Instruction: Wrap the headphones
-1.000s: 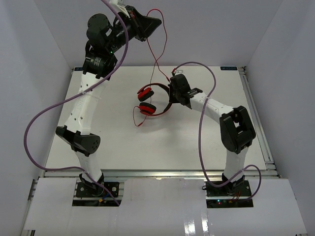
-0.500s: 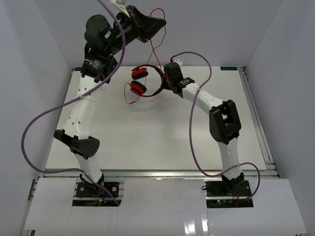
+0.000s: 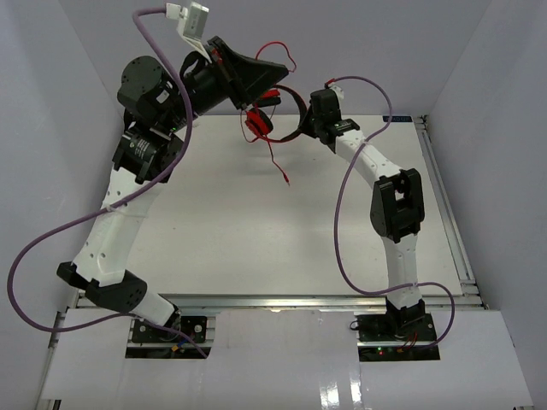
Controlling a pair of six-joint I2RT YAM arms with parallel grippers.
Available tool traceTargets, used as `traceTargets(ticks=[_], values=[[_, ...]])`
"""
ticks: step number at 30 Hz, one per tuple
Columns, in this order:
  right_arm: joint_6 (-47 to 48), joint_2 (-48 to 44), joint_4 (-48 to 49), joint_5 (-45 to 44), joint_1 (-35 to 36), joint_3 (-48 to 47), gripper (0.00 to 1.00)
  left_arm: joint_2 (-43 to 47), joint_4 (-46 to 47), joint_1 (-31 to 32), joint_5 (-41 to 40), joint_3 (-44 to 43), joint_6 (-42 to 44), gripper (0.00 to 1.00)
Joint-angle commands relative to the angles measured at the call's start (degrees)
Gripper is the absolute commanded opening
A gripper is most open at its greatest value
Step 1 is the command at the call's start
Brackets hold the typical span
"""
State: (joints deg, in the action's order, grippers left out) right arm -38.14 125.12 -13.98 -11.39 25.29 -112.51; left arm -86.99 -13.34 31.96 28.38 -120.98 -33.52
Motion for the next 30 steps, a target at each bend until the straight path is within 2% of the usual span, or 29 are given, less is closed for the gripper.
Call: traceTargets(ticks=[1, 5, 13, 18, 24, 26, 30], values=[[-3.86, -1.53, 2.93, 1.71, -0.36, -5.23, 0.08, 6.08, 0.81, 3.97, -0.98, 13.48, 0.76, 0.00], [-6.22, -1.79, 1.69, 3.35, -1.24, -7.31, 0.08, 13.22, 5.39, 5.66, -2.08, 28.91, 0.32, 0.00], [-9.47, -4.68, 1.08, 8.25, -4.68, -6.93, 0.08, 22.13, 6.40, 6.27, -3.30, 46.17, 2.46, 0.00], [-10.11, -7.07, 1.15, 11.35, -7.36, -6.06, 0.08, 27.97, 5.90, 6.21, -7.83, 57.05, 5.15, 0.00], [-10.81, -10.53, 1.07, 17.55, -9.67, -4.96, 0.08, 30.68, 3.95, 6.13, -15.93, 64.55, 9.79, 0.00], [-10.62, -12.77, 1.24, 19.63, -10.05, -3.85, 0.08, 31.31, 4.38, 4.35, -18.97, 66.09, 11.31, 0.00], [-9.21, -17.40, 2.09, 22.91, -10.67, 0.16, 0.08, 29.83, 6.72, -2.25, -15.51, 68.43, 12.17, 0.00]])
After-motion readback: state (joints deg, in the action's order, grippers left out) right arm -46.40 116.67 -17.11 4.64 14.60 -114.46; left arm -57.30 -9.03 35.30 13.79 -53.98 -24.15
